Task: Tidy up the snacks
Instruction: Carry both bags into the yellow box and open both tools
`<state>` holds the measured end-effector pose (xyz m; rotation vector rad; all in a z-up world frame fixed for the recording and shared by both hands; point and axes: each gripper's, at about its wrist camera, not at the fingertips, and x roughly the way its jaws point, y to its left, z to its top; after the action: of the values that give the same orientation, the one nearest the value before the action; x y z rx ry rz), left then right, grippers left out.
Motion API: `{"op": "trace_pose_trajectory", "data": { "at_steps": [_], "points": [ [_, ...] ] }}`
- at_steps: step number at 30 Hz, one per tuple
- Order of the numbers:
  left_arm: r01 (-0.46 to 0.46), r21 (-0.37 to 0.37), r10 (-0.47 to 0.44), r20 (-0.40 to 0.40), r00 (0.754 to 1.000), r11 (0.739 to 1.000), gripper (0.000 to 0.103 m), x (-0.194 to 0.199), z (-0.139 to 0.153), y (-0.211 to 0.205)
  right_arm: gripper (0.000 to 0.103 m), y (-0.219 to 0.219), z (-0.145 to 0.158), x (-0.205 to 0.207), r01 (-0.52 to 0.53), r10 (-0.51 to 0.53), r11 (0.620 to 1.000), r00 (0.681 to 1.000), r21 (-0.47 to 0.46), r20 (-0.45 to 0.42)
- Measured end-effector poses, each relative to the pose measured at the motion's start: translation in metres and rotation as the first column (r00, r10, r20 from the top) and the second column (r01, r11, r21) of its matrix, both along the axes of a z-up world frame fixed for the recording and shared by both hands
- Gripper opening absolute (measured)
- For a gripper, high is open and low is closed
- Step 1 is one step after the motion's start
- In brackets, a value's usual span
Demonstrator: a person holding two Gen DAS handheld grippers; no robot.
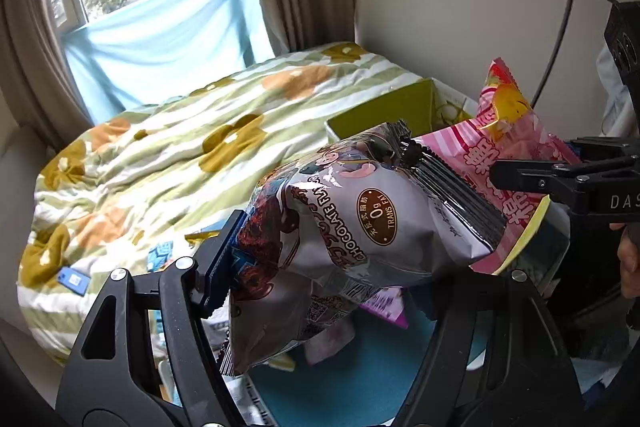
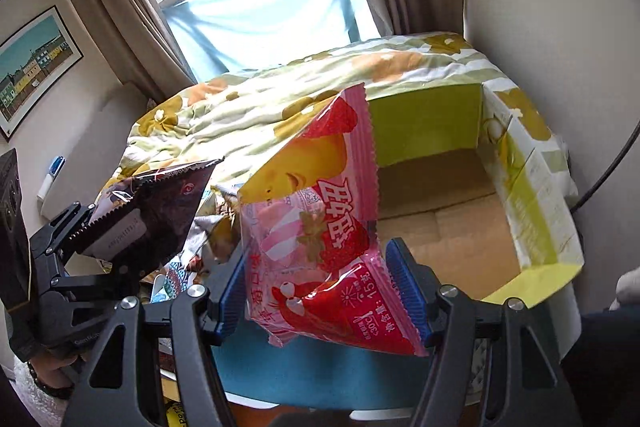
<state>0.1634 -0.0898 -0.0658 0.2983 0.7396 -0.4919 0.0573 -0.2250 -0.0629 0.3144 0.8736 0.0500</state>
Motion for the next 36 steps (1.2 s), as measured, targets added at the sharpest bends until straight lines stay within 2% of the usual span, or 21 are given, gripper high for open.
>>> {"op": "trace_pose_trajectory", "data": {
  "at_steps": [5, 10, 17, 18, 22, 25, 30, 36],
  "points": [
    [-0.049, -0.025, 0.049, -0.012, 0.999, 0.998, 0.068, 0.040, -0.005, -0.068, 0.062, -0.050, 0.004, 0.039, -0.017, 0.017, 1.000, 1.000, -0.008, 0.008],
    [-0.098, -0.027, 0.096, -0.081, 0.992, 0.995, 0.068, 0.078, -0.026, -0.123, 0.062, -0.098, -0.001, 0.070, -0.035, 0.034, 0.999, 0.999, -0.021, -0.024],
    [-0.130, 0.008, 0.129, -0.200, 0.971, 0.991, 0.069, 0.123, -0.067, -0.169, 0.062, -0.144, -0.023, 0.108, -0.052, 0.052, 0.999, 0.995, -0.002, -0.085],
    [-0.136, 0.016, 0.136, -0.211, 0.968, 0.991, 0.070, 0.128, -0.073, -0.170, 0.062, -0.148, -0.027, 0.113, -0.054, 0.053, 0.999, 0.994, 0.000, -0.093],
    [-0.162, 0.079, 0.176, -0.232, 0.957, 0.984, 0.095, 0.152, -0.093, -0.181, 0.062, -0.161, -0.040, 0.124, -0.045, 0.045, 0.999, 0.992, 0.003, -0.119],
    [-0.157, 0.054, 0.166, -0.265, 0.950, 0.986, 0.096, 0.160, -0.101, -0.182, 0.062, -0.170, -0.049, 0.129, -0.035, 0.035, 0.999, 0.990, 0.008, -0.136],
    [-0.161, 0.064, 0.173, -0.291, 0.941, 0.985, 0.096, 0.149, -0.103, -0.175, 0.062, -0.180, -0.058, 0.132, -0.023, 0.028, 0.999, 0.987, 0.029, -0.156],
    [-0.177, 0.072, 0.190, -0.271, 0.944, 0.982, 0.096, 0.123, -0.089, -0.159, 0.062, -0.181, -0.051, 0.135, -0.020, 0.026, 0.999, 0.989, 0.047, -0.143]
  ]
}}
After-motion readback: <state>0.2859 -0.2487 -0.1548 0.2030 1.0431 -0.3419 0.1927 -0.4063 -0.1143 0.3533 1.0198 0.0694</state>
